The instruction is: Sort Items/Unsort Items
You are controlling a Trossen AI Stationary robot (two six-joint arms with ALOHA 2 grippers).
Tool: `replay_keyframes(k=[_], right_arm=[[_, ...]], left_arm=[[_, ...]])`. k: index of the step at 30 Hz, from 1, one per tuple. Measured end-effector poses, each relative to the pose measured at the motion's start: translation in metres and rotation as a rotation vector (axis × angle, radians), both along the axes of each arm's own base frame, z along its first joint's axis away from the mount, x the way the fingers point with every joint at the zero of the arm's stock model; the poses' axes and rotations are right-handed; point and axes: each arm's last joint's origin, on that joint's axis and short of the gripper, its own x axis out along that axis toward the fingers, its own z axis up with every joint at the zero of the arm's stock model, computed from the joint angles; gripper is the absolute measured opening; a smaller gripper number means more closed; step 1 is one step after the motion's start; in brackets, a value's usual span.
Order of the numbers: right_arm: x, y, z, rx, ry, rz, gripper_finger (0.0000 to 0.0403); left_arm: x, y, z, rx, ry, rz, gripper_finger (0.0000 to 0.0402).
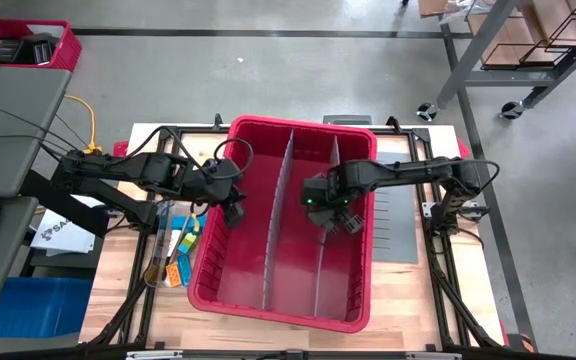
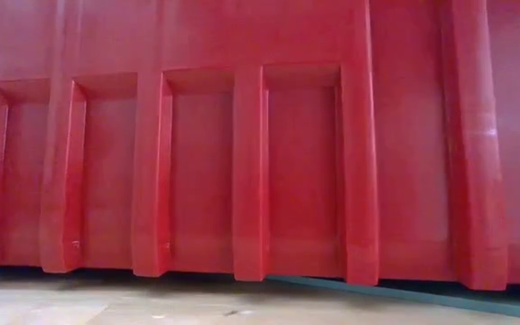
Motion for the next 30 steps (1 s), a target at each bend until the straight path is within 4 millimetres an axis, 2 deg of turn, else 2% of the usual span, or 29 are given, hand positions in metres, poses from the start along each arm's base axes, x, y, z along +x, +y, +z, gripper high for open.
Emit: replay_keyframes(k=[2,6,9,14,18,24,26,30], right_arm=[[-0.001,0.004,0.002,-0.016,0.015,0.008,0.0017],[-0.003,0.008,0.021,-0.068,0.023,-0.012,0.0005],[0.0,0.009,0.052,-0.071,-0.075,-0.061,0.0001],[-0.009,0.007,0.104,-0.063,-0.183,-0.068,0.0],[-0.021,0.003,0.136,-0.093,-0.249,-0.086,0.0],[-0.035,0.0,0.181,-0.131,-0.449,-0.107,0.0],[-0.045,-0.002,0.188,-0.161,-0.492,-0.128,0.0],[-0.063,-0.009,0.199,-0.199,-0.523,-0.21,0.0]], left_arm=[[0.0,0.0,0.001,0.014,-0.008,0.01,0.0],[0.002,0.001,0.002,0.043,-0.021,0.001,0.0],[0.003,0.001,0.003,0.047,-0.039,-0.001,0.0],[0.005,0.001,0.004,0.062,-0.055,-0.01,0.0],[0.005,0.001,0.005,0.066,-0.056,-0.013,0.0],[0.004,0.001,0.008,0.103,-0.056,-0.054,0.0],[0.003,0.002,0.021,0.134,-0.085,-0.078,0.0],[-0.013,0.008,0.076,0.306,-0.222,-0.064,0.0002]])
